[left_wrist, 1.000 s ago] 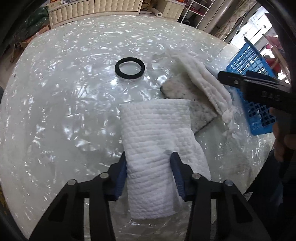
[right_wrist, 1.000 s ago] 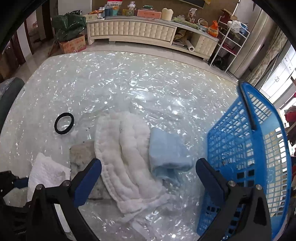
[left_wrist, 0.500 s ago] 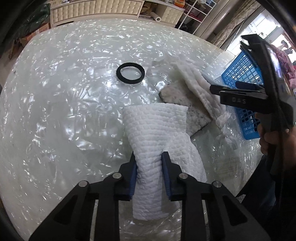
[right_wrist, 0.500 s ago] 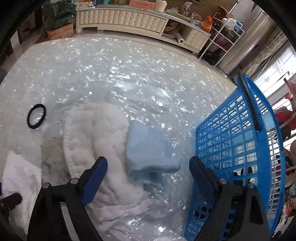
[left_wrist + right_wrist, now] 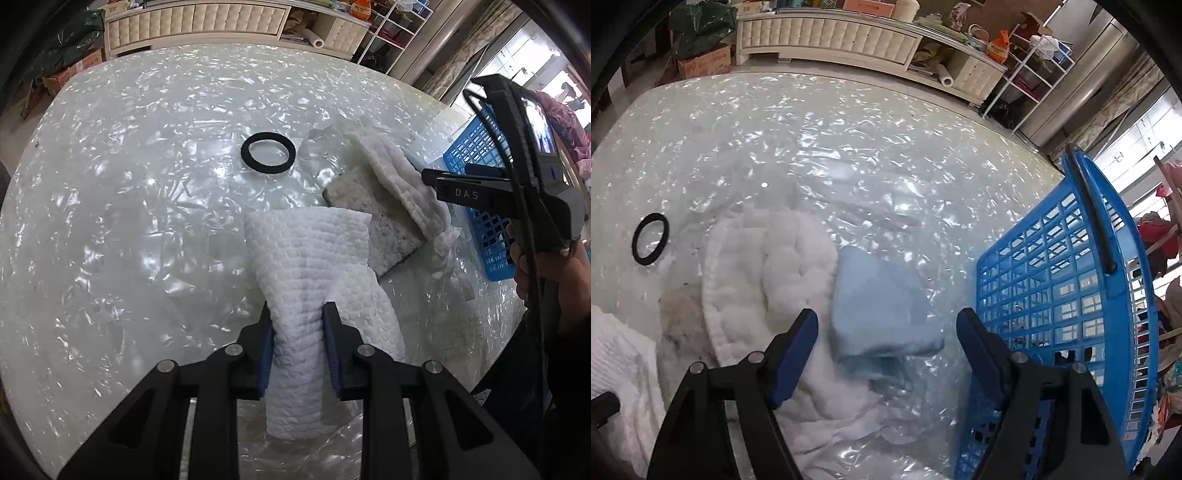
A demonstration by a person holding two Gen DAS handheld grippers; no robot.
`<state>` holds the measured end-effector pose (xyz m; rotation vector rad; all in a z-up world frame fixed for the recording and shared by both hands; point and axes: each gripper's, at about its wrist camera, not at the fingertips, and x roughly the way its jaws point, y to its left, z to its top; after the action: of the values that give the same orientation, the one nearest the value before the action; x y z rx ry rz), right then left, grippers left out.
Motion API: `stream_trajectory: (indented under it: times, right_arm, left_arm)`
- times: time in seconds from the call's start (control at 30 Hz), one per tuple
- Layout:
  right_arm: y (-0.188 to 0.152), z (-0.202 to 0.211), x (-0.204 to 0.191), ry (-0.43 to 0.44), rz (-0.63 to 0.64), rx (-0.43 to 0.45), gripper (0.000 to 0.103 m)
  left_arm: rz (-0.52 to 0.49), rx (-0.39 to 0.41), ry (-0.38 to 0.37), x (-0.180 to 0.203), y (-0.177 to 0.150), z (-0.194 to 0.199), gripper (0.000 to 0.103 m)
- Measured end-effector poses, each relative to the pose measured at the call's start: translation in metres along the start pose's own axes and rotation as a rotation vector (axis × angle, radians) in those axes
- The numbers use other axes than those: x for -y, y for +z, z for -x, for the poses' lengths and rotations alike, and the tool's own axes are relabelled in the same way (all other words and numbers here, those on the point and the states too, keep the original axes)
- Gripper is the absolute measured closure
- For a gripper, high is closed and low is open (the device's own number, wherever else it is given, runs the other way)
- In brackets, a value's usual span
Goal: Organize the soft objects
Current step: 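Grasp the white quilted towel with the left tool while the right tool grasps the light blue cloth, then lift the light blue cloth toward the blue basket with the right tool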
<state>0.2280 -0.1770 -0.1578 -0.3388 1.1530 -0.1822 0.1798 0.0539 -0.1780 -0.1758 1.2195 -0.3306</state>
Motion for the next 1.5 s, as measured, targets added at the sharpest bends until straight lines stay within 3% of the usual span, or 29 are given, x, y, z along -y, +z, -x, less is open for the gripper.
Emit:
stream_trajectory:
  times: [0.2, 0.4, 0.57, 0.63, 0.67, 1.1, 1.5]
  right_arm:
    - [0.003, -0.017, 0.000, -0.003, 0.007, -0.029, 0.037]
    - [0.006, -0.022, -0.003, 0.025, 0.020, -0.032, 0.052]
    - [0.007, -0.025, 0.000, 0.103, -0.018, -0.045, 0.070]
    - [0.007, -0.023, 0.002, 0.105, -0.028, -0.041, 0.087]
    - [0.008, -0.022, 0.003, 0.101, -0.028, -0.038, 0.090]
    - [0.004, 0.020, 0.023, 0.146, -0.057, 0.052, 0.091]
    - [-0.019, 0.090, 0.054, 0.238, -0.092, 0.162, 0.093]
  left_arm:
    - [0.002, 0.004, 0.001, 0.000, -0.001, 0.002, 0.082]
    - [0.004, 0.015, -0.004, 0.000, -0.002, 0.006, 0.083]
    - [0.009, 0.026, -0.002, -0.001, -0.003, 0.010, 0.083]
    - [0.013, 0.028, 0.008, -0.003, -0.003, 0.011, 0.083]
    - [0.016, 0.029, 0.011, -0.003, -0.004, 0.012, 0.083]
    - [-0.005, 0.077, 0.006, 0.010, -0.002, 0.028, 0.089]
    - [-0.021, 0.135, -0.002, 0.055, 0.004, 0.062, 0.090]
